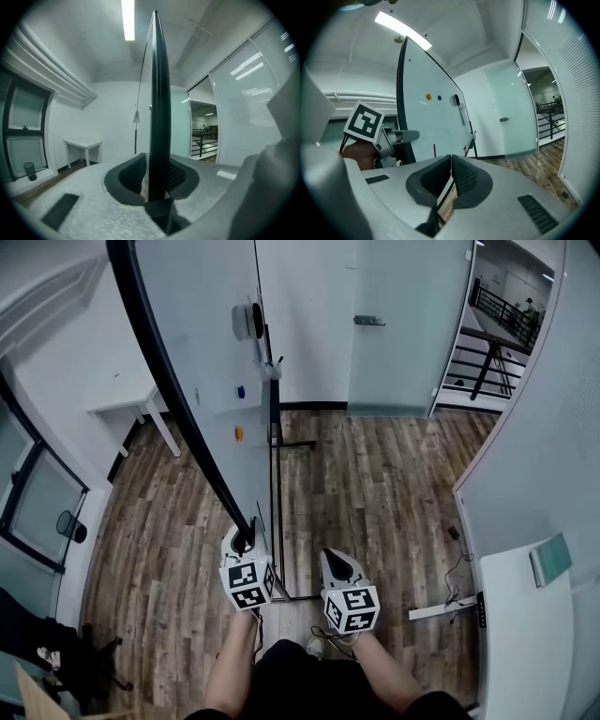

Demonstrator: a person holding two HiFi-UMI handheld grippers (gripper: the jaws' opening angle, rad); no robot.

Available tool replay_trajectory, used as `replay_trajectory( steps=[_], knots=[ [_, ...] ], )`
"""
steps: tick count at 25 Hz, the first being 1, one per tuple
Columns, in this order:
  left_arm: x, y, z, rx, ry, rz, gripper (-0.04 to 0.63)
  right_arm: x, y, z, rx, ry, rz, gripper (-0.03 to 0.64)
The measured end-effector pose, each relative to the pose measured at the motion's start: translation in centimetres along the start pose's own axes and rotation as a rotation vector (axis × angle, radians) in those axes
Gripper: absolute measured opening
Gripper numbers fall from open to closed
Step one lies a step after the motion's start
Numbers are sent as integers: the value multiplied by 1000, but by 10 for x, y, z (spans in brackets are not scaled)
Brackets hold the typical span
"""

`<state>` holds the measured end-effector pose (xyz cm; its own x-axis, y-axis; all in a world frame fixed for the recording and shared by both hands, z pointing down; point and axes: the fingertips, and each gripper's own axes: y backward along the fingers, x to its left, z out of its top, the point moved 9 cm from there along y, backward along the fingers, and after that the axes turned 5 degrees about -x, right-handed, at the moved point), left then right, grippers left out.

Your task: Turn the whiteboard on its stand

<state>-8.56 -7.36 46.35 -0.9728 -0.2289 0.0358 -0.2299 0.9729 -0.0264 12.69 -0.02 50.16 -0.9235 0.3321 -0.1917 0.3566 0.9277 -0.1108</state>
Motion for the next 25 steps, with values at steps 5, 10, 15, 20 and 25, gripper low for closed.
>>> replay_trajectory(
  steps=[5,10,15,20,25],
  knots=[
    [-5,12,-1,-3,1,-2,80,5,10,-4,2,4,-1,12],
    [-13,24,-1,-4,-1,-12,84,14,18,-6,0,6,2,14],
    [-22,38,-3,-2,-4,-6,84,21,33,-6,-5,15,7,14],
    [-32,55,-5,13,-13,-11,87,29,48,-10,-1,11,9,14],
    [-44,73,-3,27,-15,-6,89,35,64,-13,5,7,20,12]
  ],
)
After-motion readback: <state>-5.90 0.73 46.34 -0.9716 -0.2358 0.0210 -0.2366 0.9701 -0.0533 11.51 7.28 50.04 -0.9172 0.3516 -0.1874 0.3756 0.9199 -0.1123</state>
